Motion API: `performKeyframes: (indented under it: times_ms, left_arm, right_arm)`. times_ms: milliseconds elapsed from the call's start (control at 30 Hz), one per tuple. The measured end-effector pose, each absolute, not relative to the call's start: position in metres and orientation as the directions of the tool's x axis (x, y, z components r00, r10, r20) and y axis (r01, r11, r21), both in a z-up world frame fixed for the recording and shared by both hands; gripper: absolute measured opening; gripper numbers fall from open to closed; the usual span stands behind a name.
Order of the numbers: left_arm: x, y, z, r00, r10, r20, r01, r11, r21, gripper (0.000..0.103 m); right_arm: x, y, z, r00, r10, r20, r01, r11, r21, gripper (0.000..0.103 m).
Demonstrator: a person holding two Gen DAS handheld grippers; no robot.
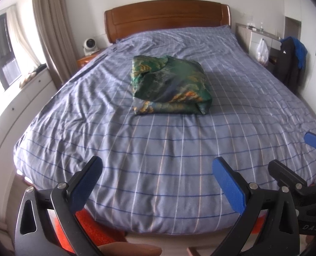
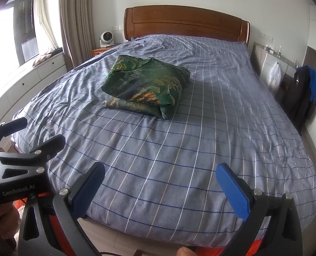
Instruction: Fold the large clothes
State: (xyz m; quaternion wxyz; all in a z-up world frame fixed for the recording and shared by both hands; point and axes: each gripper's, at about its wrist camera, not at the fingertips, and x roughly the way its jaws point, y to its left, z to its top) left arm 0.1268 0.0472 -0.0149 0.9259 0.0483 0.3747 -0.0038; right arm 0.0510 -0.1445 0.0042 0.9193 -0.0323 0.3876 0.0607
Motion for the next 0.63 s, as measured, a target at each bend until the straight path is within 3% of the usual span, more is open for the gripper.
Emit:
performKeyframes:
  times_ms: [633]
  left_arm:
    - [0.1228, 0.0418, -0.0134, 0.751, 0.053, -0.658, 0.040, 0.991, 0.126, 0.103]
  right_arm:
    - [0.0526, -0.1481, 0.0010, 0.684, 0.080, -0.725, -0.119, 0.993, -0.003, 0.103]
